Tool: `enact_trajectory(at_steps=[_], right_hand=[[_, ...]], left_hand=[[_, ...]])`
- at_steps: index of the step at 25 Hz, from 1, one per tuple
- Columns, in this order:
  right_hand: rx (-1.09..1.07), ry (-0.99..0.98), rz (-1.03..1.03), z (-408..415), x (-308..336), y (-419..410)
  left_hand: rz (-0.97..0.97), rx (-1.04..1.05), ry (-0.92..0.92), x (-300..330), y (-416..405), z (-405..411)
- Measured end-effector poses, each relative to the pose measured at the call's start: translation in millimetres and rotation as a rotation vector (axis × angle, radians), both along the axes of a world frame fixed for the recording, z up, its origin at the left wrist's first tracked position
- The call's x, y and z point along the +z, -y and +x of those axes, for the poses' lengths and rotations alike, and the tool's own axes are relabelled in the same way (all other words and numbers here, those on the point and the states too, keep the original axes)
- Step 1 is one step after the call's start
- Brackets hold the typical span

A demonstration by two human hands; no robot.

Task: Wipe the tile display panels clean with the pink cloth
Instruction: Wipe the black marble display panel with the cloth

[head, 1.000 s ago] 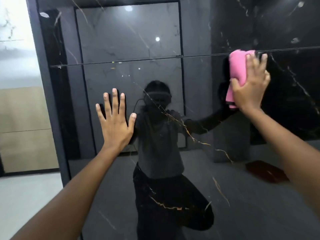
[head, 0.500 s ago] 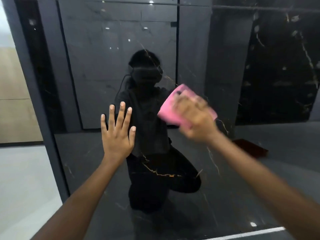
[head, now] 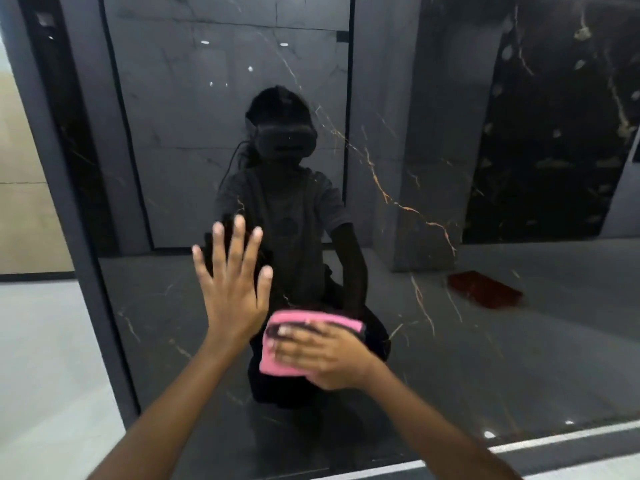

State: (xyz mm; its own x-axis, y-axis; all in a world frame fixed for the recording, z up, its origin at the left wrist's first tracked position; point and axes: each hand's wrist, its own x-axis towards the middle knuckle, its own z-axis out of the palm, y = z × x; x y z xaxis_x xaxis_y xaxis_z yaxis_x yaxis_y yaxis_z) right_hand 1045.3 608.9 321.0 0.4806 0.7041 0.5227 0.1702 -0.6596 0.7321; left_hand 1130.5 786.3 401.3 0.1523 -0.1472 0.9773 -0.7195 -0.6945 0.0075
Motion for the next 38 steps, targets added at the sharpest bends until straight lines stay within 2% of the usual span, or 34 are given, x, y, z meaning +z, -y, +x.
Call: enact_trajectory(at_steps=[1,3,6,8,10,11,12,13,14,16,17,18,20,22,25,26,28,29,30,31,34,35,36,38], right_hand=[[0.008,-0.067,-0.061,-1.7,-14.8,2.0],[0.036,-0.041,0.053,-11.8,12.1,28.8],[0.007,0.261,0.591,-41.4,97.6,105.2],[-0.102,0.473,0.903,-64.5,154.4,159.2],[-0.075,0.624,1.162,-63.0,162.4,166.7],[-0.088,0.664,1.207,-52.7,144.8,153.6],[-0.084,0.645,1.199,-39.5,112.4,133.3],[-0.088,0.542,1.112,-28.4,70.6,103.4],[-0.106,0.356,0.913,-19.4,23.0,69.7],[-0.132,-0.032,0.316,-17.6,-57.9,14.1],[-0.125,-0.155,0.104,-20.7,-79.2,4.5],[-0.096,-0.216,0.035,-22.6,-82.3,9.0],[-0.05,-0.148,0.203,-31.0,-44.2,37.7],[-0.085,0.105,0.505,-44.1,12.1,86.5],[-0.192,0.448,0.92,-74.2,86.1,174.5],[-0.172,0.529,1.041,-77.6,93.6,186.1],[-0.181,0.626,1.156,-63.2,67.4,171.2],[-0.221,0.612,1.121,-52.6,35.7,151.1],[-0.308,0.561,0.937,-41.6,-6.4,123.0],[-0.38,0.407,0.698,-32.8,-51.8,92.0],[-0.246,-0.133,-0.007,-24.5,-169.9,34.3],[-0.163,-0.23,-0.124,-27.1,-177.8,31.7],[-0.114,-0.26,-0.13,-28.9,-171.4,38.6],[-0.051,-0.154,0.107,-35.8,-136.6,67.3]], left_hand=[[0.019,-0.014,-0.001,-24.4,-1.0,-5.6],[0.099,0.014,-0.015,-64.9,-7.5,-0.3],[0.167,0.126,0.019,-88.5,-12.1,23.8],[0.16,0.163,0.082,-92.9,-7.3,32.3],[0.142,0.155,0.097,-96.0,-6.0,34.7],[0.134,0.152,0.105,-97.6,-6.3,34.9],[0.133,0.157,0.113,-98.7,-6.3,34.8],[0.137,0.165,0.115,-98.5,-5.9,35.2],[0.142,0.169,0.115,-97.4,-5.5,35.9],[0.153,0.161,0.118,-93.6,-7.1,35.5],[0.146,0.148,0.106,-91.7,-9.1,33.1],[0.124,0.116,0.079,-91.4,-10.1,28.1],[0.085,-0.003,0.017,-101.4,-6.6,10.2],[0.17,-0.071,0.037,-126.2,2.4,-6.3],[0.304,-0.016,0.114,-156.5,17.1,2.8],[0.306,0.027,0.145,-161.3,20.7,10.4],[0.291,0.099,0.188,-166.7,26.3,22.0],[0.286,0.104,0.198,-168.6,27.5,24.1],[0.284,0.095,0.213,-170.4,27.6,23.5],[0.283,0.089,0.229,-171.7,27.5,21.9],[0.289,0.082,0.241,-167.6,26.6,23.2],[0.287,0.08,0.243,-164.1,26.2,22.1],[0.274,0.071,0.229,-161.9,25.1,18.7],[0.246,-0.009,0.148,-168.3,22.0,7.0]])
